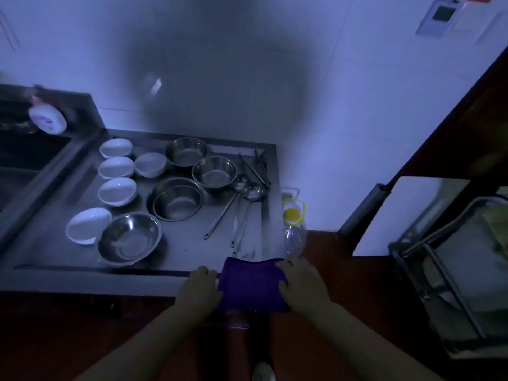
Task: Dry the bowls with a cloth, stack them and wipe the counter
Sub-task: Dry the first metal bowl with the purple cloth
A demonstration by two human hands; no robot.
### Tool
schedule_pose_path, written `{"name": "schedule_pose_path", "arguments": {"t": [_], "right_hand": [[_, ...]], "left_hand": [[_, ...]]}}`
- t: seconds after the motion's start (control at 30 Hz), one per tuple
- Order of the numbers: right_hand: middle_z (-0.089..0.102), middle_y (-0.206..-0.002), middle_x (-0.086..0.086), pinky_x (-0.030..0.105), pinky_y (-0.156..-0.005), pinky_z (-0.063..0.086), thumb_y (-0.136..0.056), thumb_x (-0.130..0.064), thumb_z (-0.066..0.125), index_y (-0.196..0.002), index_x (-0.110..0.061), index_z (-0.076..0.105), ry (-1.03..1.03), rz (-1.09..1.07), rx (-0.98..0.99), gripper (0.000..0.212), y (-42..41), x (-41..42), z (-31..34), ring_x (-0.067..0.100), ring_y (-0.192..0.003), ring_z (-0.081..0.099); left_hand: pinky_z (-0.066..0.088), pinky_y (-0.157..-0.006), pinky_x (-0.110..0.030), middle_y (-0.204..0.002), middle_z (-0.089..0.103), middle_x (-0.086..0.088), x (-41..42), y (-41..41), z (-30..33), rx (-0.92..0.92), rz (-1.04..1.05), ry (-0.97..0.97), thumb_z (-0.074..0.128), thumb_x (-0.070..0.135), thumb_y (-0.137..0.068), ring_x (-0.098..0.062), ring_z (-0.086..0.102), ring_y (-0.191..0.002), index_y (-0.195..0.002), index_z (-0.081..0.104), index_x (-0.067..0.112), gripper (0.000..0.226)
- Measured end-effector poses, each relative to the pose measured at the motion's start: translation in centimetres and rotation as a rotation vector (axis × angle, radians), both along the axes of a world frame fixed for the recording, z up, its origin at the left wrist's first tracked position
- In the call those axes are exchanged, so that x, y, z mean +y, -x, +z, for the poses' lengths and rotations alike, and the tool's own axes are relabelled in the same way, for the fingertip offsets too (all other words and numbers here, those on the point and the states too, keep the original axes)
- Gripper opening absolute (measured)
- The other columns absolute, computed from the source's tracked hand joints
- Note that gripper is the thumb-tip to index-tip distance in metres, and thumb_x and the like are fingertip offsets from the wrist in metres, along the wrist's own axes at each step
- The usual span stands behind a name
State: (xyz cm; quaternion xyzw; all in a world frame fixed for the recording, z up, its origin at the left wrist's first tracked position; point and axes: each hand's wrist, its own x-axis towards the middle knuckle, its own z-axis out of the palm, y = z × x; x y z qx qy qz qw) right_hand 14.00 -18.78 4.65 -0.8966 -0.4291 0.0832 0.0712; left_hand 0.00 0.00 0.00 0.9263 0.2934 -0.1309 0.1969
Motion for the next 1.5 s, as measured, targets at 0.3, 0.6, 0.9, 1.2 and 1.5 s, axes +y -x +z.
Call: {"name": "schedule_pose_path", "arguments": {"t": [0.3,0.6,0.9,1.2,1.5], "right_hand": [[0.03,-0.148,-0.002,0.031,-0.104,0.03,-0.089,-0.027,0.047,-0.146,-0.022,0.029,0.226,0.192,0.257,0.06,-3.2,3.8,-5.8,0.019,-0.133,0.03],[0.028,-0.149,-0.001,0.033,-0.107,0.029,-0.091,-0.022,0.048,-0.148,-0.02,0.023,0.273,0.351,0.293,0.062,-6.8,6.7,-8.0,0.02,-0.131,0.033],[0.031,-0.15,0.001,0.033,-0.108,0.026,-0.092,-0.028,0.052,-0.152,-0.02,0.006,0.25,0.429,0.382,0.075,-8.5,8.0,-7.8,0.018,-0.133,0.031],[0.044,-0.126,-0.026,0.028,-0.096,0.044,-0.056,-0.055,0.067,-0.141,-0.036,0.03,-0.127,0.268,0.892,0.094,-7.7,11.7,-3.1,0.001,-0.116,0.047],[0.068,-0.088,-0.012,0.011,-0.062,0.046,-0.087,-0.022,0.065,-0.096,-0.029,0.059,-0.523,-0.055,1.006,0.013,-9.0,16.3,1.6,-0.005,-0.077,0.063]], "left_hand": [[0.027,-0.108,-0.032,-0.141,0.039,0.0,0.2,-1.9,-4.7,0.078,0.042,-0.063,0.045,0.051,-0.088,-0.021,0.024,-0.135,-0.133,0.044,0.02,0.054],[0.019,-0.112,-0.026,-0.128,0.052,0.004,0.0,-5.4,-5.3,0.052,0.17,-0.028,0.059,0.029,-0.079,-0.018,0.024,-0.137,-0.115,0.057,0.02,0.038],[0.034,-0.059,-0.025,-0.073,0.045,0.013,-0.6,-7.1,-2.3,-0.192,0.432,0.361,0.048,0.0,-0.073,-0.015,0.048,-0.076,-0.077,0.039,0.025,0.027],[0.041,-0.057,-0.012,-0.068,0.056,0.014,2.2,-8.9,5.5,-0.466,0.362,0.448,0.058,-0.003,-0.068,0.0,0.051,-0.063,-0.063,0.049,0.041,0.045],[0.048,-0.073,-0.017,-0.092,0.062,0.013,9.6,-9.3,8.7,-0.796,0.594,0.299,0.065,0.012,-0.083,0.004,0.058,-0.084,-0.09,0.056,0.037,0.027]]}}
